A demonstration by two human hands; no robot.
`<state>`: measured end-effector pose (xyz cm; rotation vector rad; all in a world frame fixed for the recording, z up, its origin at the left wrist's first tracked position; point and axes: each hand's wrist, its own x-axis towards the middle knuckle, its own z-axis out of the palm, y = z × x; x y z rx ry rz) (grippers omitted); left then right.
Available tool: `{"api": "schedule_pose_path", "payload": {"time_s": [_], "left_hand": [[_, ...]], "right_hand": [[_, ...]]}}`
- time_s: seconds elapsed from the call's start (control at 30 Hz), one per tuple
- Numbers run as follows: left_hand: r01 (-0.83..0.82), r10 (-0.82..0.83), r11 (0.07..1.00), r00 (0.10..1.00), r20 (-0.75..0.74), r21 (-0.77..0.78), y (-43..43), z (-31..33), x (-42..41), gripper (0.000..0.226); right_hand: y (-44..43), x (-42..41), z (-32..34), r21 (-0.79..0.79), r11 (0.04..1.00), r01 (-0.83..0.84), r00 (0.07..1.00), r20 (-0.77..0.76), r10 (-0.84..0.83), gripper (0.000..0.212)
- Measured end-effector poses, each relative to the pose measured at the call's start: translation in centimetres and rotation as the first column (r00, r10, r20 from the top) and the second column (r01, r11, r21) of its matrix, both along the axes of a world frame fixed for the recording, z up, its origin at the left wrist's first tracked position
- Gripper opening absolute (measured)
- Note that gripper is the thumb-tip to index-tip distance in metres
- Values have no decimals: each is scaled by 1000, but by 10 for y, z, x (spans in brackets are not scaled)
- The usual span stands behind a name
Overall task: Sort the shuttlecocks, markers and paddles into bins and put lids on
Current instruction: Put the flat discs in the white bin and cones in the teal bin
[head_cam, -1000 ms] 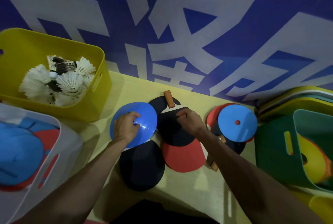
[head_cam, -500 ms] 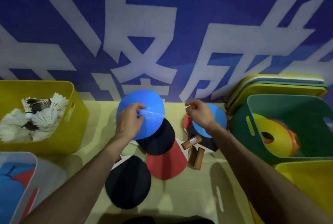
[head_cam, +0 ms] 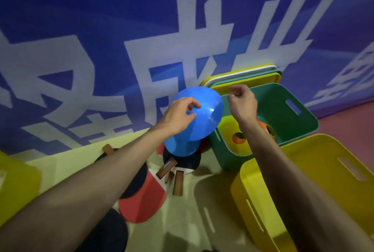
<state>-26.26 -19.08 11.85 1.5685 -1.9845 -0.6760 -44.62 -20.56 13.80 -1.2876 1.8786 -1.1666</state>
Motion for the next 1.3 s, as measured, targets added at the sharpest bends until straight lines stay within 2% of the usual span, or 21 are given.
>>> {"api": "schedule_pose_path", "payload": {"time_s": [0.23,0.43,0.57,0.73,0.9,1.1,1.3], "left_hand": [[277,-275,960,958,76,-25,-38,11,-99,27],[347,-349,937,933,88,42,-40,5,-128,30],[250,-251,968,968,13,19,-34,-4,-102,27],[64,-63,998,994,-85,17,-25,-8,-47,29],[-77,83,994,994,-73,78,-22,-24,7,28],[-229,258,929,964,-67,291,-15,-60,52,24],[-298,375,808,926,-53,509,-5,-105,75,29]], "right_hand": [[-3,-70,11,-73,972,224,974,35,-222,31],[-2,-91,5,-88,954,286,958,2,-287,30],[-4,-76,-6,-51,967,249,968,-11,-250,29],[-12,-36,-10,-35,993,110,993,-31,-111,30],[-20,9,-24,4,998,-58,997,-44,58,27],[-19,57,-48,77,967,-242,965,-86,248,28],[-25,91,-90,372,827,-421,859,-129,495,37]]}}
